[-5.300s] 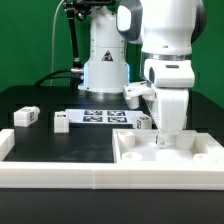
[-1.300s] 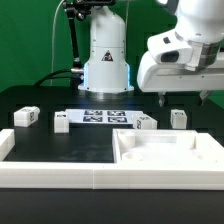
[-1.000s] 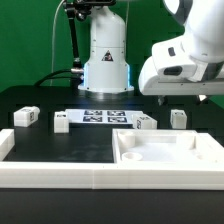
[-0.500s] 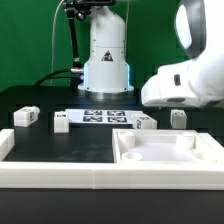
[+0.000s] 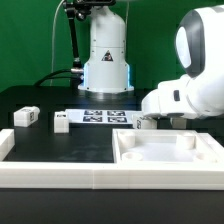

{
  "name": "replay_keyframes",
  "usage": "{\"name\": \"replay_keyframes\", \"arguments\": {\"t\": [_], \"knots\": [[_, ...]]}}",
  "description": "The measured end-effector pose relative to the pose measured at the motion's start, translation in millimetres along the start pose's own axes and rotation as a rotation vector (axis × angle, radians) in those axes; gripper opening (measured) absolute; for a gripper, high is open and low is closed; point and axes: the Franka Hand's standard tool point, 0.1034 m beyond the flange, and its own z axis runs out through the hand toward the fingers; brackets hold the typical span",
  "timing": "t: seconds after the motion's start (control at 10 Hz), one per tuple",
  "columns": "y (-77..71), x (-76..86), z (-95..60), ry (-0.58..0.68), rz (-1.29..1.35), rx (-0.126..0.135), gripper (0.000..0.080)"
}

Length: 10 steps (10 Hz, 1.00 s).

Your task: Assemble one leg

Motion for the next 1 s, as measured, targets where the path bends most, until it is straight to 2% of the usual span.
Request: {"name": "replay_keyframes", "arguments": {"t": [0.2,0.4,0.6,0.7,1.0], "knots": [[-5.9,-1.3,9.9,-0.005,-0.007,-0.017,0.0649],[-7.5,-1.2,11.1,-0.007,-0.010,-0.020,0.0649],[-7.3,-1.1,11.1,-0.007,-0.010,-0.020,0.0377],[-7.3,-1.1,11.1,-0.007,-0.011,-0.020,0.0284],[-7.3,-1.1,11.1,-0.007,-0.011,-0.020,0.0285]]}}
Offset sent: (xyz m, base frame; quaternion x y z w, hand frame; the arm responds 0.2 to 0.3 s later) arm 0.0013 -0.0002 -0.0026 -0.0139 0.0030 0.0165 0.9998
